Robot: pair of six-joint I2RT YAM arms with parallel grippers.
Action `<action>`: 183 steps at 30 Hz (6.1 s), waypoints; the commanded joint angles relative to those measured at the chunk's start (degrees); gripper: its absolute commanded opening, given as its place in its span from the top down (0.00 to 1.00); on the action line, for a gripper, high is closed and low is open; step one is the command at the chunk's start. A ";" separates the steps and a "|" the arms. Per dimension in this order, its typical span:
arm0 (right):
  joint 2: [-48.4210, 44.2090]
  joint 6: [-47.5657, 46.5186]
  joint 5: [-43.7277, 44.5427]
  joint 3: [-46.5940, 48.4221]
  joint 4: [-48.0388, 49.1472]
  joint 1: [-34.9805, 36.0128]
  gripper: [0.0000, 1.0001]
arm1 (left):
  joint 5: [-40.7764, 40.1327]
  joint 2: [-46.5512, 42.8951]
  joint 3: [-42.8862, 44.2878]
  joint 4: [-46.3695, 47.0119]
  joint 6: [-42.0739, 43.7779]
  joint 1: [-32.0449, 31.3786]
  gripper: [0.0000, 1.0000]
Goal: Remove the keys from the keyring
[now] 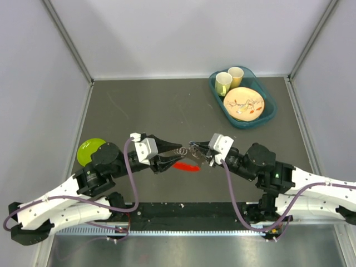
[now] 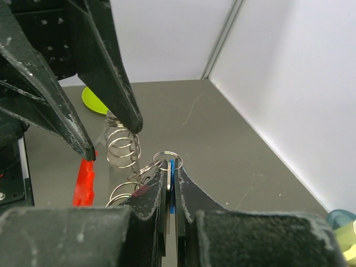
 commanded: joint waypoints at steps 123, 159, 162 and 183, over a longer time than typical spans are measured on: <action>3.25 7.07 1.10 5.47 3.82 -1.44 1.00 | -10.34 -1.80 -4.22 7.76 -1.21 -1.24 0.63; 3.95 8.13 0.23 5.29 3.55 -1.53 1.00 | -10.52 -0.40 -3.87 10.57 -1.13 -1.24 0.67; 4.12 8.21 -0.39 5.38 3.47 -1.53 1.00 | -10.43 0.04 -3.79 10.66 -1.04 -1.16 0.69; 6.41 4.88 1.37 9.77 -4.26 -1.44 1.00 | -16.22 2.24 -0.97 3.19 -0.16 -1.24 1.00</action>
